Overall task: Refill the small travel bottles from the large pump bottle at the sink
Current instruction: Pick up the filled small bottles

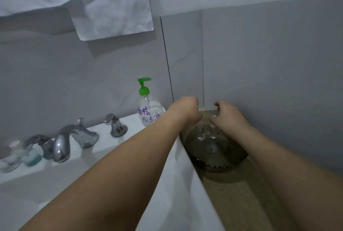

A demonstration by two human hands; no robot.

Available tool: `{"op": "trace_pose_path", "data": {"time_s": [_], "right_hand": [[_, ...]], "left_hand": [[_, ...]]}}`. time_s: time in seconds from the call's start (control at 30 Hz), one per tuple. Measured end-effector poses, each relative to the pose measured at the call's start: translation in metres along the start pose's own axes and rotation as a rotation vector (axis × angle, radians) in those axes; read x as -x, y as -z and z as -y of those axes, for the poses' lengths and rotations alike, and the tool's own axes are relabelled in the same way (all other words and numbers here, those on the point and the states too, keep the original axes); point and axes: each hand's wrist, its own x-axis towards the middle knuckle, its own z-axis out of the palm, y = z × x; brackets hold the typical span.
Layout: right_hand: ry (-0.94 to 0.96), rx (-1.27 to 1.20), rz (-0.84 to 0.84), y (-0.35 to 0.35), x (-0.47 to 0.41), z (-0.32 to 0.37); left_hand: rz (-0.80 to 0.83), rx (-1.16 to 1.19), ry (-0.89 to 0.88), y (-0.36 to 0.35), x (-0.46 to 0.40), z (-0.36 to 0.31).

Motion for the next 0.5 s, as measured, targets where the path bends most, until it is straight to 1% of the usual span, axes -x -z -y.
{"op": "trace_pose_path", "data": {"time_s": [0.27, 0.5], "right_hand": [[0.128, 0.020, -0.072, 0.044, 0.030, 0.074], [0.278, 0.008, -0.088, 0.061, 0.073, 0.162]], "left_hand": [[-0.112, -0.102, -0.050, 0.081, 0.059, 0.014], [-0.239, -0.159, -0.011, 0.152, 0.131, 0.064]]}}
